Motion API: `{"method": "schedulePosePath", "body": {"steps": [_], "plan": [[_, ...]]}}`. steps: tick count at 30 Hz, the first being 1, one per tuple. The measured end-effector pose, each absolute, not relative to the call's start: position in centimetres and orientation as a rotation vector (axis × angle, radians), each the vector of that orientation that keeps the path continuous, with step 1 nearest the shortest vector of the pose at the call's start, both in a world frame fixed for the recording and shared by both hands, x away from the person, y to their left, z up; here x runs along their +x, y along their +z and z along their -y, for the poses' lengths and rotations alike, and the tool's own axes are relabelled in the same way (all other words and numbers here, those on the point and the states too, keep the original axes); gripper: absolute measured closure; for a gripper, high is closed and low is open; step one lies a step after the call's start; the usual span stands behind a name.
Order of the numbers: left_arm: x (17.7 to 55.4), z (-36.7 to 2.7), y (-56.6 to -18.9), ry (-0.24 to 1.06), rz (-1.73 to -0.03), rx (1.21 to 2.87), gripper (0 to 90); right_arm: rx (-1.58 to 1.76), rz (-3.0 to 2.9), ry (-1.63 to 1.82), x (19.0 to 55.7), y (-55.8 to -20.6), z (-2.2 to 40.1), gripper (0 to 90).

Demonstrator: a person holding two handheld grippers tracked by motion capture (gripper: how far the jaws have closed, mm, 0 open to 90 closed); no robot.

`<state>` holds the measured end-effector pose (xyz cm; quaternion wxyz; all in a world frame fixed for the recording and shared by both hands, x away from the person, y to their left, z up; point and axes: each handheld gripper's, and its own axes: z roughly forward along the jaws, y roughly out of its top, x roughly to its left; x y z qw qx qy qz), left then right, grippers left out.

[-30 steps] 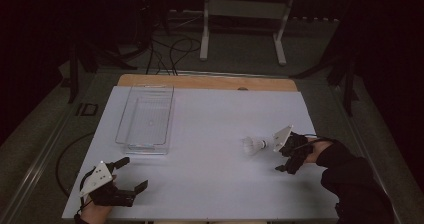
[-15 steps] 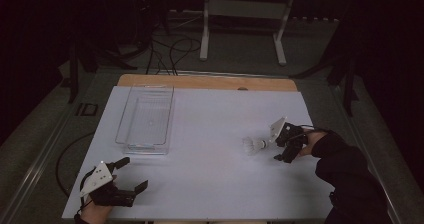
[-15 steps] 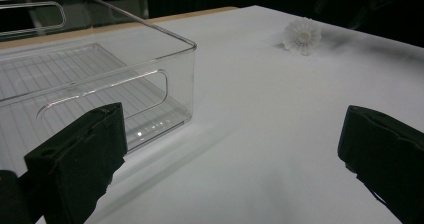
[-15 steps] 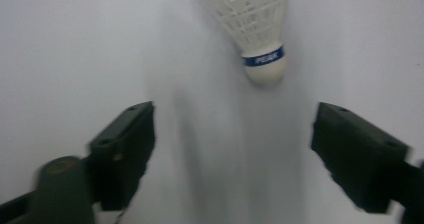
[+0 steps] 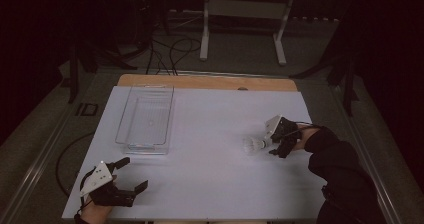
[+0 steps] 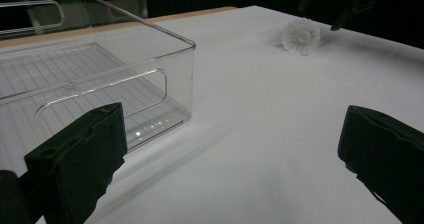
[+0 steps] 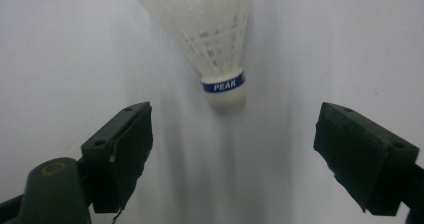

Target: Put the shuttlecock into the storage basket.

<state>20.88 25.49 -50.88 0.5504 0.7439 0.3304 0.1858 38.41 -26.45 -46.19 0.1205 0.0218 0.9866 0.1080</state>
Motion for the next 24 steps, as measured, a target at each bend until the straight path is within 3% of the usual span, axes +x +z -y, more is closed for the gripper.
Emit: {"method": "schedulePosePath", "body": {"steps": [4,11,17,24], "plan": [[20.9,-25.5,-50.9,0.439,-0.779,1.766,0.1,0.044,-2.896,0.322,38.7,-46.3,26.2,21.2],[20.9,-25.5,-50.9,0.437,-0.777,1.764,0.1,0.105,-2.926,0.305,39.3,-46.9,26.0,19.4],[20.9,-25.4,-50.9,0.437,-0.773,1.77,0.1,0.05,-2.933,0.301,39.5,-47.3,25.9,31.1],[21.0,-25.4,-51.0,0.433,-0.776,1.768,0.1,0.018,-2.947,0.322,39.8,-47.8,25.9,36.7]]}}
